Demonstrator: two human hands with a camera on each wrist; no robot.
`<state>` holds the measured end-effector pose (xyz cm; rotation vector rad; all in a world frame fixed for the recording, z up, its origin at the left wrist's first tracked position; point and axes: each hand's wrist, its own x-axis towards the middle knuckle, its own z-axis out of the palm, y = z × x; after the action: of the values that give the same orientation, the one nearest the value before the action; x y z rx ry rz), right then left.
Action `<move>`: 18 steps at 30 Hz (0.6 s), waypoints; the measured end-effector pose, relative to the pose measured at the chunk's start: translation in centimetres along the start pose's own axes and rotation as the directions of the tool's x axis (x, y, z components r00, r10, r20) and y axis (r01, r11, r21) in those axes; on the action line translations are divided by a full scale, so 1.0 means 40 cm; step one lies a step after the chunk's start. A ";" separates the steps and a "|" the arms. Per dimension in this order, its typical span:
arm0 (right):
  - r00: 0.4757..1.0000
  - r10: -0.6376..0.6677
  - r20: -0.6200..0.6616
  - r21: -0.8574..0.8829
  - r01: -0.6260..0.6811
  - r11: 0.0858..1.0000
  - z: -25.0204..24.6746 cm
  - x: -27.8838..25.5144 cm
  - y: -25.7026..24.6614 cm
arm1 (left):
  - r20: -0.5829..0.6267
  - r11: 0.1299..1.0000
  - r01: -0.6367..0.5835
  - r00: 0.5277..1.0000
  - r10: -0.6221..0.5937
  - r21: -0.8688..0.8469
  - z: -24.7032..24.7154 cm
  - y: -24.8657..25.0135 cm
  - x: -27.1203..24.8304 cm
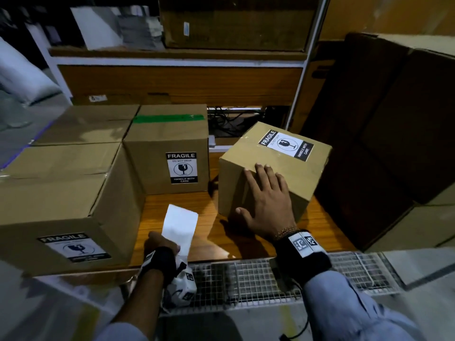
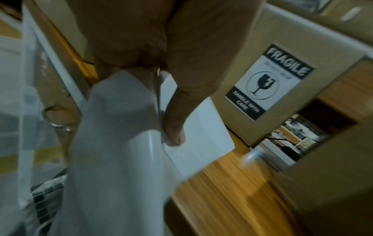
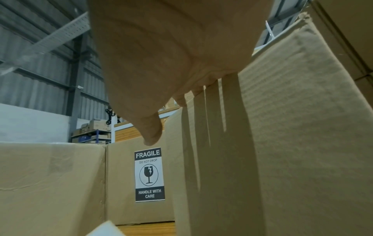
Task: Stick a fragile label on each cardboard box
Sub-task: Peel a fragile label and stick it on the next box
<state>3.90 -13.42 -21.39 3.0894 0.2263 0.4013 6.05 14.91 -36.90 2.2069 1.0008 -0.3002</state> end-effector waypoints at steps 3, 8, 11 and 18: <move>1.000 -0.006 0.030 0.030 0.005 1.000 -0.014 0.002 0.002 | -0.001 0.979 -0.135 0.991 0.137 -0.151 -0.010 0.018 -0.037; 0.999 0.027 0.037 0.305 -0.037 0.952 -0.064 -0.001 0.008 | -0.143 0.797 -0.374 0.926 0.349 -0.474 -0.102 0.115 -0.145; 0.994 0.098 -0.058 0.523 -0.053 0.851 -0.102 -0.020 0.004 | -0.181 0.603 -0.468 0.861 0.474 -0.646 -0.174 0.183 -0.256; 0.969 0.244 0.047 0.784 -0.187 0.591 -0.154 -0.053 0.020 | 0.015 0.393 -0.433 0.656 0.755 -0.811 -0.211 0.285 -0.466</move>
<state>0.40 -14.53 -15.92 4.0197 0.0049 0.5266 1.23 4.51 -16.47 1.4585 -0.0385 0.0543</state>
